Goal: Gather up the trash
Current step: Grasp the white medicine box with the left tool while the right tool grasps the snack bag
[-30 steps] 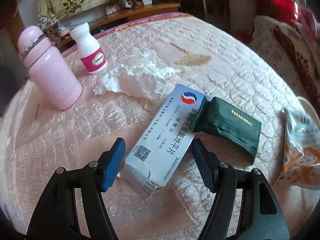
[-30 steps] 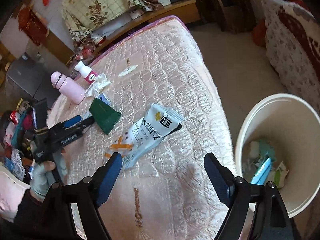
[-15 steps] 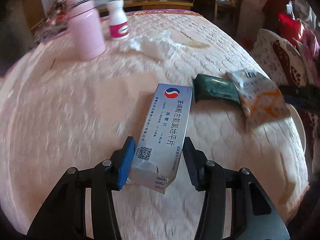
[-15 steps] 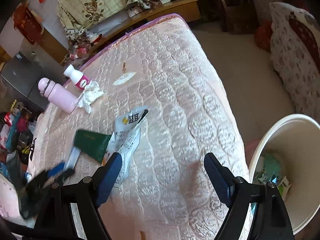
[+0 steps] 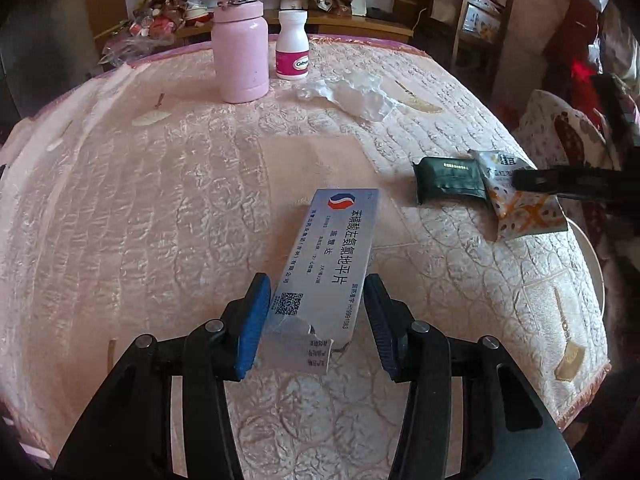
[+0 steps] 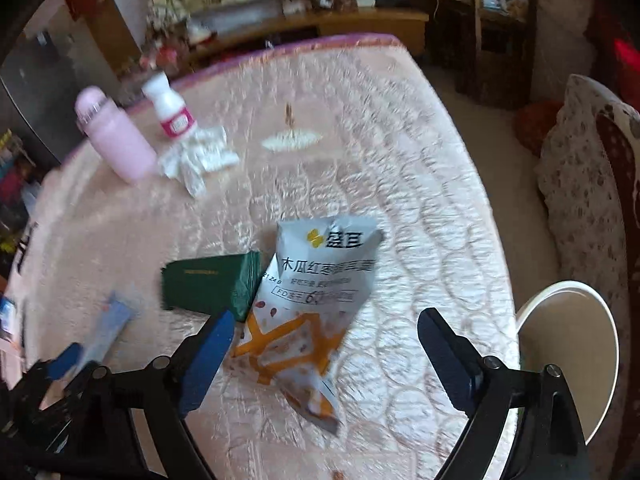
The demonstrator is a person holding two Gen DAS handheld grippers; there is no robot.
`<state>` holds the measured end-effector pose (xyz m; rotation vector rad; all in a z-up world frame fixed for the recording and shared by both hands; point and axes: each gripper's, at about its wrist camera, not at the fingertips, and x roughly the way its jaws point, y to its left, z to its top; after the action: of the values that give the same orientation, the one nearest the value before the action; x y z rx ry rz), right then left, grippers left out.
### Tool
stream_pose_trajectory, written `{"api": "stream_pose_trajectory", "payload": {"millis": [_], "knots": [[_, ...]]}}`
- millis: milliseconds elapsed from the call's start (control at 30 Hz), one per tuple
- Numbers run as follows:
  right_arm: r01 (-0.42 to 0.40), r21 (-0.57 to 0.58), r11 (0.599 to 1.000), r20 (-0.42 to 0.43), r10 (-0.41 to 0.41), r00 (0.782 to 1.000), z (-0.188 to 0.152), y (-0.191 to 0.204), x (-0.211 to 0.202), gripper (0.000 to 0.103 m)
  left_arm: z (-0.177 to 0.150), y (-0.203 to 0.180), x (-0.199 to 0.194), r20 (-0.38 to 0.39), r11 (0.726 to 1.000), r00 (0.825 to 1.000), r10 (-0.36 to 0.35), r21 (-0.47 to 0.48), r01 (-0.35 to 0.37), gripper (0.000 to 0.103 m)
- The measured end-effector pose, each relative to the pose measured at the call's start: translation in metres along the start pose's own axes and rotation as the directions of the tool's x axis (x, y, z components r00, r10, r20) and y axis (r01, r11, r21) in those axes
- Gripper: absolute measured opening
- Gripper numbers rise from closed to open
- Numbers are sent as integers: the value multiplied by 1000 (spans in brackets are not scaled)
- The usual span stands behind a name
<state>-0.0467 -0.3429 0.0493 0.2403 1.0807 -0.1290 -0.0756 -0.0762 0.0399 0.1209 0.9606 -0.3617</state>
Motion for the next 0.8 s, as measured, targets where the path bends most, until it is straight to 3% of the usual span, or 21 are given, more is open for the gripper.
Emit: {"api": "stream_pose_trajectory", "payload": {"millis": [67, 267, 333, 400, 500, 633, 733, 800], "knots": [[63, -37, 997, -8, -64, 998, 4, 10, 9, 91, -2, -1, -1, 2, 1000, 1000, -4, 4, 4, 46], [128, -114, 985, -50, -134, 990, 3, 24, 36, 91, 2, -3, 7, -4, 1000, 1000, -20, -10, 20, 47], [91, -91, 992, -46, -96, 994, -2, 16, 37, 88, 4, -3, 11, -9, 999, 1000, -28, -17, 27, 48], [34, -57, 998, -42, -37, 998, -7, 6, 34, 69, 5, -3, 16, -21, 999, 999, -36, -23, 35, 48], [-9, -96, 995, -22, 7, 1000, -16, -2, 24, 58, 7, -6, 22, -33, 1000, 999, -28, -8, 28, 50], [-95, -135, 986, -31, 91, 995, -32, -11, 10, 56, 11, -10, 34, -74, 1000, 997, -17, 4, 18, 53], [-185, -178, 967, -89, 171, 981, -48, -13, 3, 57, 16, -13, 38, -71, 1000, 997, -6, 13, 7, 54], [-170, -198, 965, -89, 155, 984, -53, -13, 2, 57, 20, -17, 42, -72, 999, 997, 15, 32, -13, 57]]}}
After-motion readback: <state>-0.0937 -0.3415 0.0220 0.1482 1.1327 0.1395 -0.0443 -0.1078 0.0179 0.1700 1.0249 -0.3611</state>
